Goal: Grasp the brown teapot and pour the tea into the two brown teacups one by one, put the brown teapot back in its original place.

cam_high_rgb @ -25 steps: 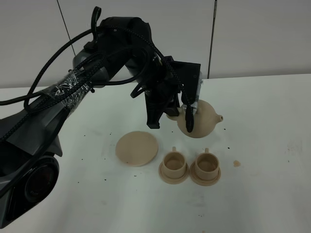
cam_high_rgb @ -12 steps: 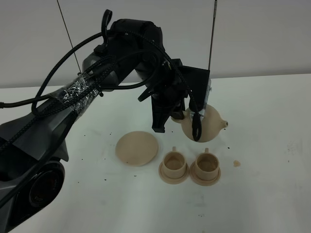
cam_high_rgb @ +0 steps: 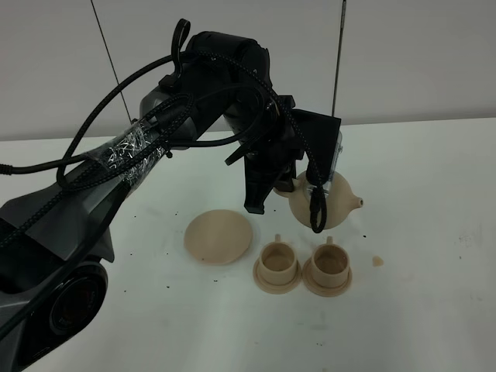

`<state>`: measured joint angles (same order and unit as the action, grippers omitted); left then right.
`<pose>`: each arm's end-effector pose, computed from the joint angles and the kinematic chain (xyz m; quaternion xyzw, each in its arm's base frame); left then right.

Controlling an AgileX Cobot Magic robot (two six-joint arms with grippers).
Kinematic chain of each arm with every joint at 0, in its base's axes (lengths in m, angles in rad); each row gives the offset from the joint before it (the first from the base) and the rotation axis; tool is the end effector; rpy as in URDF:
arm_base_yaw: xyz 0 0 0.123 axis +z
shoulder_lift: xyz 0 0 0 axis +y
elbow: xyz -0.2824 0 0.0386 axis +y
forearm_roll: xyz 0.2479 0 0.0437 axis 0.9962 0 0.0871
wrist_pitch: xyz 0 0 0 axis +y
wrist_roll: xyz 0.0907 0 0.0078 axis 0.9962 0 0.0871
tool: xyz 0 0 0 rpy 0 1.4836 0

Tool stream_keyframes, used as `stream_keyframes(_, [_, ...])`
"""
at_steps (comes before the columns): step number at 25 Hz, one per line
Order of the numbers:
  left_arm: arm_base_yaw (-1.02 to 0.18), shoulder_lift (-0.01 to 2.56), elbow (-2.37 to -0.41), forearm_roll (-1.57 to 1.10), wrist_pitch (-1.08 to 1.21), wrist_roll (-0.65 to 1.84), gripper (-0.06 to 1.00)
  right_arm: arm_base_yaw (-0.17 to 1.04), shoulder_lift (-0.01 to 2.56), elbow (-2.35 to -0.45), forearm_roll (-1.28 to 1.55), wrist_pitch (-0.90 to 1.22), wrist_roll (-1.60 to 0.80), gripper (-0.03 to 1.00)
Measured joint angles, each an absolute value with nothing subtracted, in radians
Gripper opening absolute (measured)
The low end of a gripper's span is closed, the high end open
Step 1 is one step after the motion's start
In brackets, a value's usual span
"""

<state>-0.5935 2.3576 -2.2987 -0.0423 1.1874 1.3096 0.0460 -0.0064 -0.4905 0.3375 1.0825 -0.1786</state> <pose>0.4237 -0.2902 0.2407 0.7948 0.5711 0.0521 0.1987 -0.0094 0.0262 0.2765 -0.1030 0.8412 0.1340 0.5136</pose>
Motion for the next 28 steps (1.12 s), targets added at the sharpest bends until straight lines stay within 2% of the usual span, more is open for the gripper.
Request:
stream_keyframes(10, [-0.589,2.358,-2.299,-0.152,1.187,1.288,0.17,0.046,-0.006,-0.49,0.338,1.083,-0.179,0.35])
stream_keyframes(28, [-0.559,2.325,-2.26,-0.145,1.187,1.21,0.17,0.046,-0.006,-0.49,0.338,1.083,-0.179,0.35])
